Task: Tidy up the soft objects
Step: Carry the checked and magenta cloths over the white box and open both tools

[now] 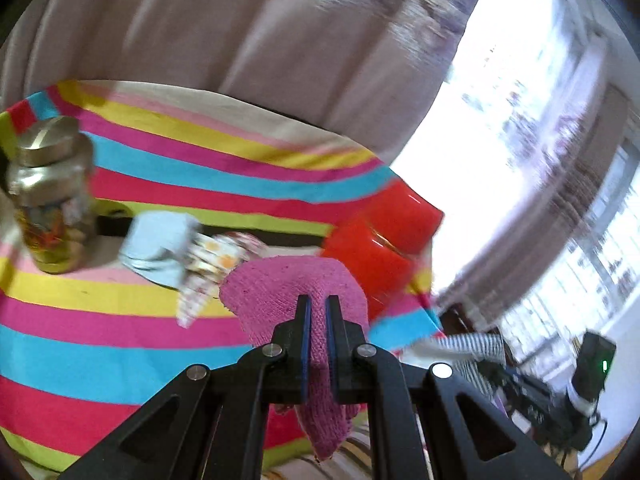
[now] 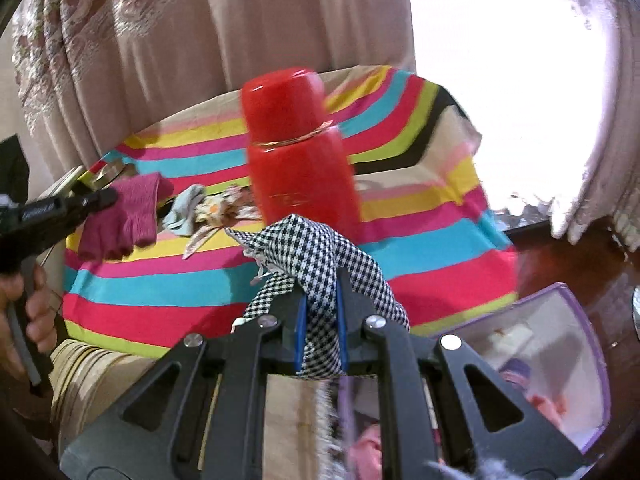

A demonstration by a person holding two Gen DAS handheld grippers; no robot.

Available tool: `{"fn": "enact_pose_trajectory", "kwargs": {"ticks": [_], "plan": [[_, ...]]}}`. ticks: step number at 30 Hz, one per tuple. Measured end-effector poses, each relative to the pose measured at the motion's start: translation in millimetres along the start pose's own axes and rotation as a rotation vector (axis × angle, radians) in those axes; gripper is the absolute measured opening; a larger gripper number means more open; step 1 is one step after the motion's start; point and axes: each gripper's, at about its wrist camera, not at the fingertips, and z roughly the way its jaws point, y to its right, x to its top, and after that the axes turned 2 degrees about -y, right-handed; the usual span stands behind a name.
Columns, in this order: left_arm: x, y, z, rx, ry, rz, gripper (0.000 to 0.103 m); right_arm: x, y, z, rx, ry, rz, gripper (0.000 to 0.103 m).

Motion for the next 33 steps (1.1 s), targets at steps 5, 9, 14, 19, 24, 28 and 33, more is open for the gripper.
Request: {"fn": "enact_pose_trajectory", "kwargs": {"ticks": [5,9,14,19,24,28,33], "plan": [[-21,48,13,-0.076,-0.061,0.067,0.008,-7,44,-22,-0.088,0.012,0.052,0.015],[-36,87,27,-0.140,-0.115,0.127,0.008,-16,80,-36,-0.163,0.007,0.094,0.015],[-57,130,44,-0.202,-0.188,0.202,0.008,-27,118,-48,-0.236,0.004,0.151,0.015],[-74,168,56,-0.250,-0.246,0.270,0.008,-30,144,-58,-0.297,0.013,0.189,0.015],[-86,195,72,-0.281,-0.298,0.317,0.013,-27,148,-58,-0.323,0.013,0.194,0.020],[-92,202,82,-0.263,-0.327,0.331,0.045,-28,149,-60,-0.337,0.020,0.200,0.056],[-87,194,77,-0.232,-0.294,0.322,0.057,-28,150,-60,-0.341,0.022,0.204,0.061]]}}
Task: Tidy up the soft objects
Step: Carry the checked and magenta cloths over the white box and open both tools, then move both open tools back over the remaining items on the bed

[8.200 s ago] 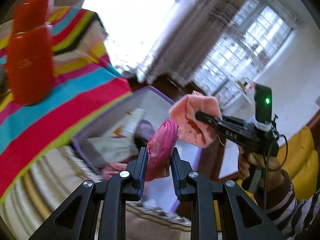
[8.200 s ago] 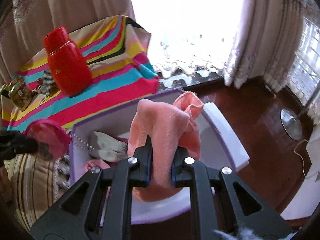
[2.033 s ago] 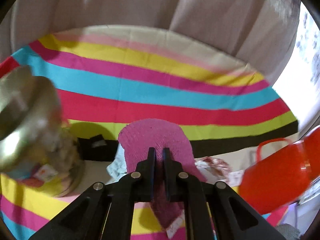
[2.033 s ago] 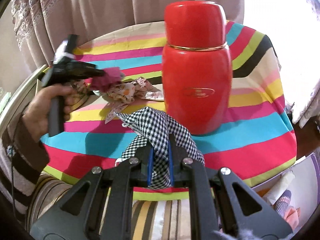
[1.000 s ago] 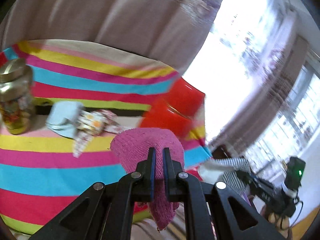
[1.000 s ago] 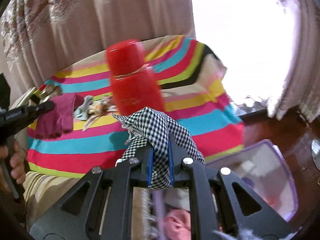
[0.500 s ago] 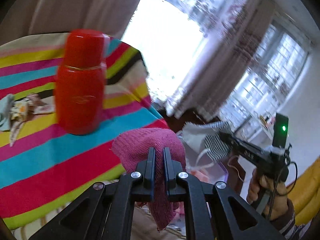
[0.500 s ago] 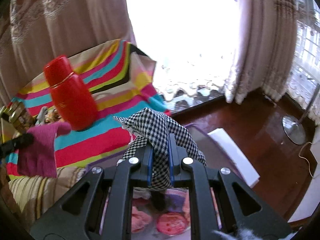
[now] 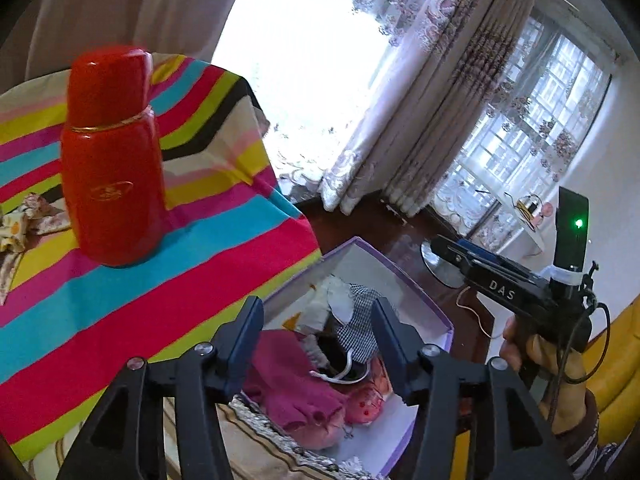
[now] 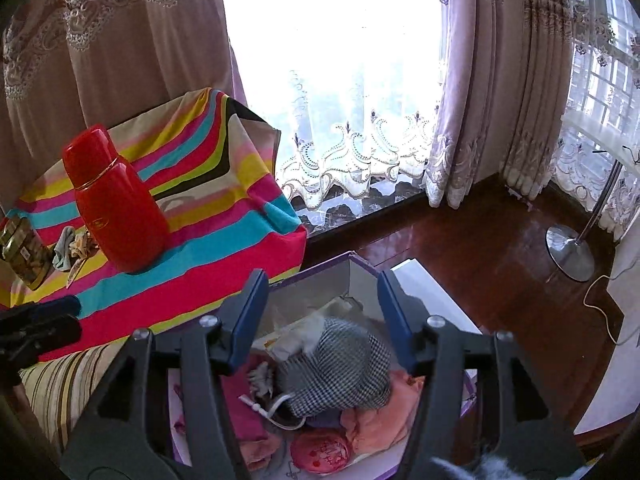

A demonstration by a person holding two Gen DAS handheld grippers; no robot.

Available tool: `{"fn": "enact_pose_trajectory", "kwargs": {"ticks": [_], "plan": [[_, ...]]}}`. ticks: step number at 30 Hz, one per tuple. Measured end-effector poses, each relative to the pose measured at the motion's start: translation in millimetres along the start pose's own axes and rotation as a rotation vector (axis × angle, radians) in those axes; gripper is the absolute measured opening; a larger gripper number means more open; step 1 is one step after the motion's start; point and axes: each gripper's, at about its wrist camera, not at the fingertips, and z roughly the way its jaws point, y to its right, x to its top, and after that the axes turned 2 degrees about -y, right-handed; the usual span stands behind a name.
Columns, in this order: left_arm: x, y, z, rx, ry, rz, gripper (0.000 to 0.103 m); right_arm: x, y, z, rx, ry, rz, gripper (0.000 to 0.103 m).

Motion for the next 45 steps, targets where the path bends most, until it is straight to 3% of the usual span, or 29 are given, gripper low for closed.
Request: {"fn": "enact_pose_trajectory", "kwargs": {"ticks": [16,37,45], "plan": [[-6,-51,-34,0.099,0.060,-0.086,0.059,-2,-36,2,0.047,-0.019,-0.070,0.062],[-37,-181,-86,0.251,0.126,-0.373,0.059,-37,-161,16,0.246,-0.130,-0.274,0.062],[-40,-242,-120,0.344,0.182,-0.484,0.059,-51,-215,23,0.326,-0.165,-0.363,0.062]]}}
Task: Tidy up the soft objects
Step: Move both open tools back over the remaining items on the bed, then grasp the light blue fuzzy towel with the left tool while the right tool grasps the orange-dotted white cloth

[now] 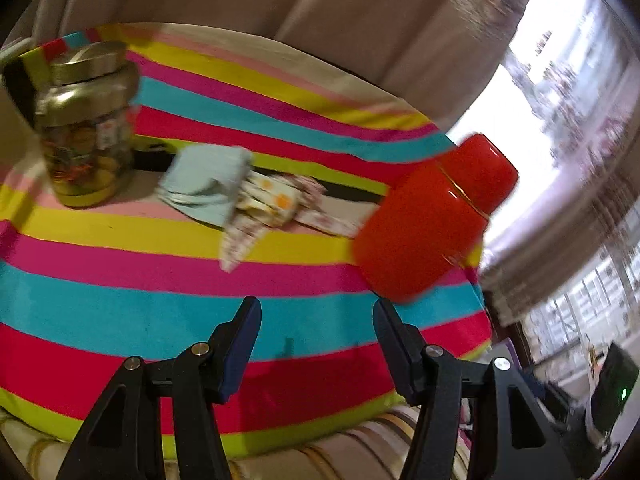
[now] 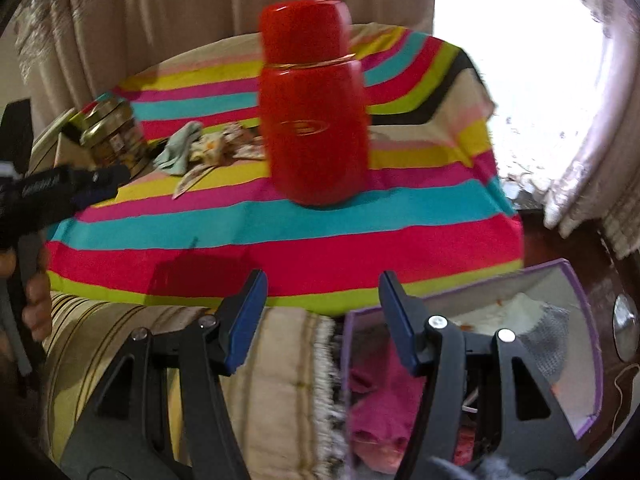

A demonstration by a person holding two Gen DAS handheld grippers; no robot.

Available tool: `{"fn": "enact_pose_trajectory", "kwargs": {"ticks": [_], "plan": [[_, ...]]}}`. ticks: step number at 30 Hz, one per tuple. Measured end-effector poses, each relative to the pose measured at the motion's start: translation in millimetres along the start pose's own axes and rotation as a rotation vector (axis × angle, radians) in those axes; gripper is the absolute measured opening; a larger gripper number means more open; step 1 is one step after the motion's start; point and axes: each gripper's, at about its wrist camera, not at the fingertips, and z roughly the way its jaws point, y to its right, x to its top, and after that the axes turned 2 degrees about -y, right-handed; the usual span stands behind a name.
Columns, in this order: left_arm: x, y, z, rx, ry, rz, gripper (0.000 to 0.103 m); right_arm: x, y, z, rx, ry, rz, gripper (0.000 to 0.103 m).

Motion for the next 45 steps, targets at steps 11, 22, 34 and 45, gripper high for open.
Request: {"fn": "enact_pose_trajectory", "kwargs": {"ticks": [11,22,34,45], "plan": [[66,-40,15,0.085,0.066,-0.067,0.059,13,-52,31,0.058,-0.029,-0.083,0.062],[113,-56,109,0.169,0.002,-0.048,0.062,20,-74,55,0.033,-0.054,-0.150,0.062],[110,-96,151,0.152,-0.066,-0.138,0.038,48,-96,89,0.038,-0.066,-0.195,0.062],[95,-119,128,0.099,-0.021,-0.205,0.018,101,-142,127,0.052,0.005,-0.312,0.068]]}}
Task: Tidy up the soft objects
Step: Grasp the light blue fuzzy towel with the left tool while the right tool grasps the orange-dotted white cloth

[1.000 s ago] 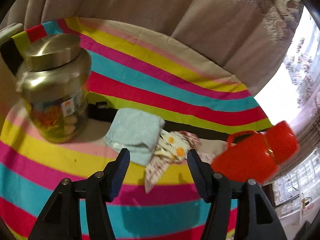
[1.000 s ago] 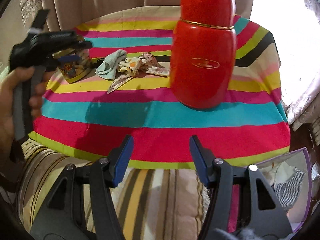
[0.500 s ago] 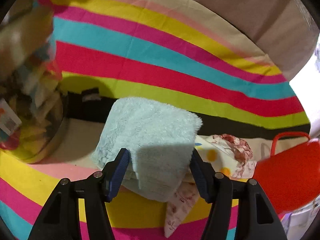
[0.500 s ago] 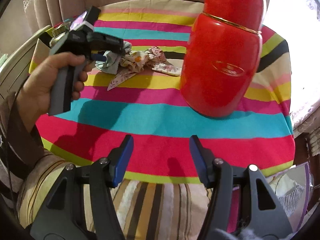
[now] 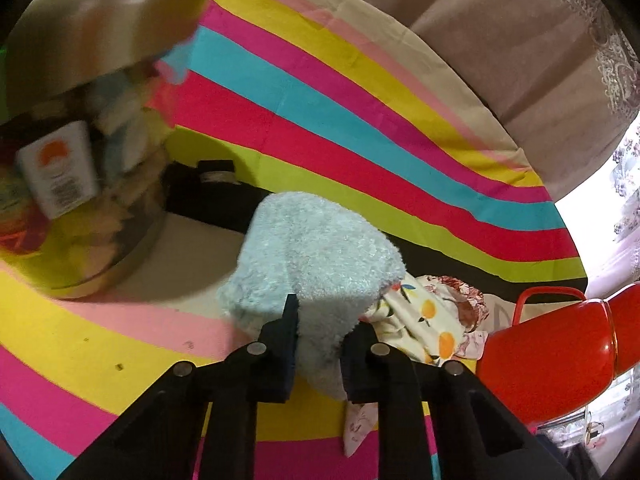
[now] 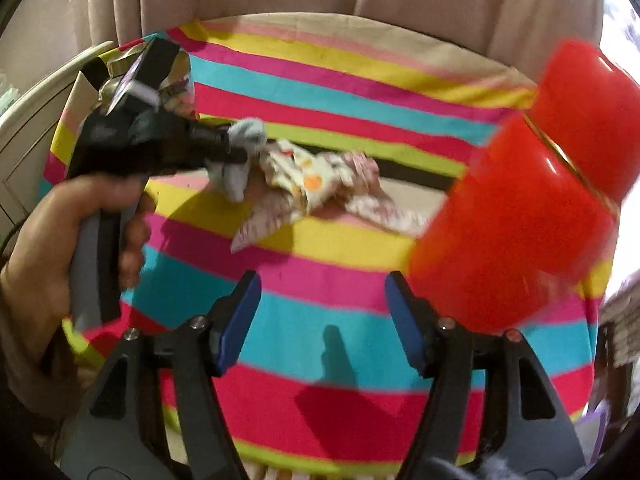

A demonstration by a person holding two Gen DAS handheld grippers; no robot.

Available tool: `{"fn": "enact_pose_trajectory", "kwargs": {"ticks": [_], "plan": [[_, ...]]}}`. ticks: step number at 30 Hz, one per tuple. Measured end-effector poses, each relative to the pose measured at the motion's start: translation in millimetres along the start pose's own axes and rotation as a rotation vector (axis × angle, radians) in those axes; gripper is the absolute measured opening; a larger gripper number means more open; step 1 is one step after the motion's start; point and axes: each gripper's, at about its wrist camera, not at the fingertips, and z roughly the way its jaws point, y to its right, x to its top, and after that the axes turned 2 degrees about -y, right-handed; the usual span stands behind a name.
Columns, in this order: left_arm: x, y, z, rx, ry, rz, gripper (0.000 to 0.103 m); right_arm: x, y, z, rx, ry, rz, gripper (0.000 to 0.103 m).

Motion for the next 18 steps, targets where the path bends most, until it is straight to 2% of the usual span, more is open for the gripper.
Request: {"fn": "enact_pose_trajectory", "kwargs": {"ticks": [6,9,15,18], "plan": [[-8,-8,-29,0.005,0.068,-0.031,0.018,48,-11,39,-0.025,-0.015,-0.093,0.072],[-9,-10,-39,-0.002,0.090,-0.048,0.018,64,-25,61,-0.039,-0.028,-0.194,0.072],[-11,-19,-51,-0.022,0.120,-0.096,0.018,77,-47,101,-0.084,-0.074,-0.372,0.072],[-12,-22,-54,-0.022,0.129,-0.106,0.018,82,-51,113,-0.086,-0.082,-0.400,0.072]]}}
